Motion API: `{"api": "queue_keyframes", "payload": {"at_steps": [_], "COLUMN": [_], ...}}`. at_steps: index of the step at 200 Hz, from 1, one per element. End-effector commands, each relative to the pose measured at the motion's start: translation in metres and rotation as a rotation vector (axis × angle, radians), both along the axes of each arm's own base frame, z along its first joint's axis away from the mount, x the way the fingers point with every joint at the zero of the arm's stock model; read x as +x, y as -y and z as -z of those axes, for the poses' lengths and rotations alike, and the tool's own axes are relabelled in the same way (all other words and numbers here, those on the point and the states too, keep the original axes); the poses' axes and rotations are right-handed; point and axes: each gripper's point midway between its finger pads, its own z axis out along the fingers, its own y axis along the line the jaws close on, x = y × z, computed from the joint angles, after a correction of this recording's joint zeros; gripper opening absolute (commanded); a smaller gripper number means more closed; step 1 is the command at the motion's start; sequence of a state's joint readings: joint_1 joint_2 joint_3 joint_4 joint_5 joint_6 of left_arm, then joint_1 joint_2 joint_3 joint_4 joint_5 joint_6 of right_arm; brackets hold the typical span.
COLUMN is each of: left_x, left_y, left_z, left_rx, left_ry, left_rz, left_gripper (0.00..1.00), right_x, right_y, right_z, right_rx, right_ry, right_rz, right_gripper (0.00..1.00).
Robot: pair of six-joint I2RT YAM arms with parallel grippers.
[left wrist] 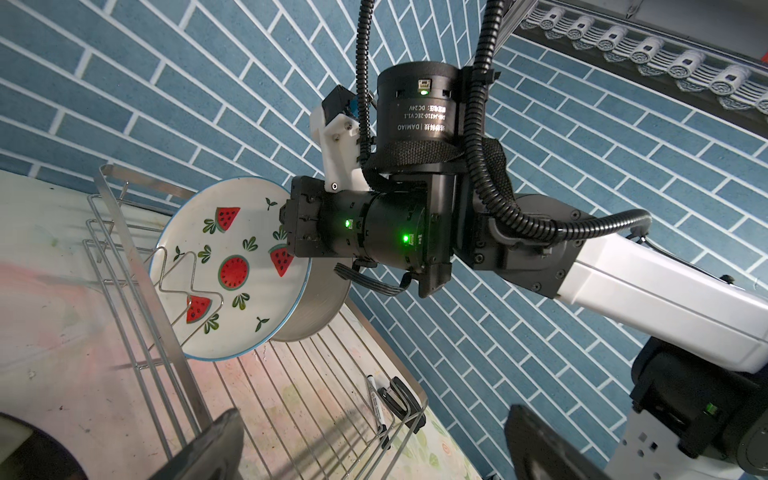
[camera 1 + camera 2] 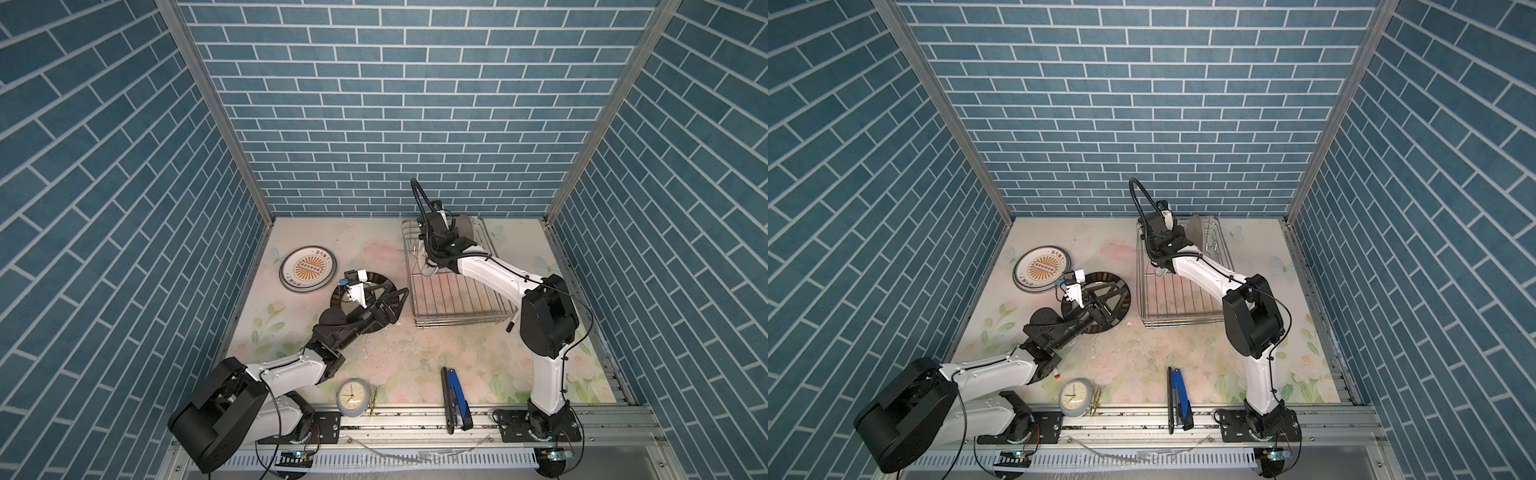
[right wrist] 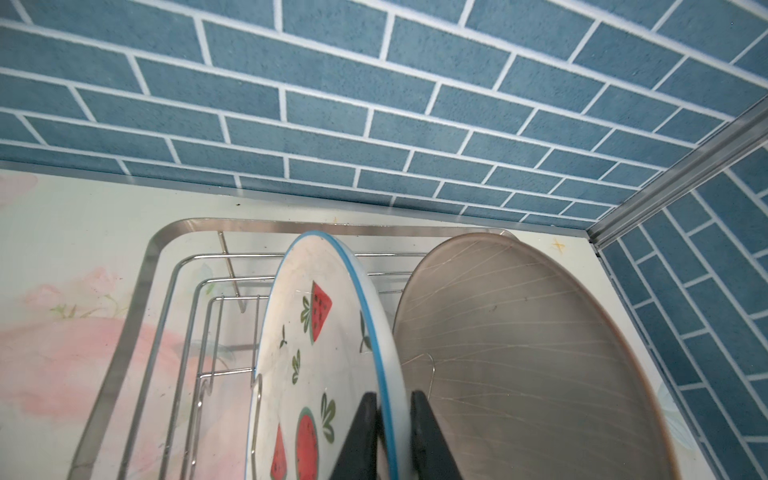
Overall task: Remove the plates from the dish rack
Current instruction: 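Close the right gripper on the rim of the watermelon-print plate in the rack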
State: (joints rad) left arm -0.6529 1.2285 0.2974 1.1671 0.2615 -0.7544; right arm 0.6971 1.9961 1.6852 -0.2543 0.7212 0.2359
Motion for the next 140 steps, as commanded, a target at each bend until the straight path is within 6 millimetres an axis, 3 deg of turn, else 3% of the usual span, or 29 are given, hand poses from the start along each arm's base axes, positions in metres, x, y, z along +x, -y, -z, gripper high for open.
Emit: {"api": "queue_keyframes", "payload": {"at_steps": [1,55,98,140], "left_x": [0.0008,0.0036,0.0042,0.0048], "left_y": [0.0014,0.0063,0.0074,0.0089], "left_z": [0.0000,0.0021,0.0027,0.0026], "left_rx": [0.009,0.009,0.004,-0.002], "left_ry": [0.009,0.001,-0.001,-0.006], "left_rz": [-0.004,0.009,0.013,0.020], "left_gripper": [1.00,1.00,1.00,1.00], "right_x": [0.0066,0.0074,0.0033,0.0021], "right_y": [0.0045,0.0057,0.0070,0.0059], "right_z": [0.0020,0.0066,0.0031,0.0000], "right_rx": [-0.017,-0.027,-0.005,0.011], "right_ry": [0.007,0.006,0.020,0.028], "right_rz": [0.046,0.057,0.045,0.034], "right_gripper": [0.15,0.11,0.18,0.12]}}
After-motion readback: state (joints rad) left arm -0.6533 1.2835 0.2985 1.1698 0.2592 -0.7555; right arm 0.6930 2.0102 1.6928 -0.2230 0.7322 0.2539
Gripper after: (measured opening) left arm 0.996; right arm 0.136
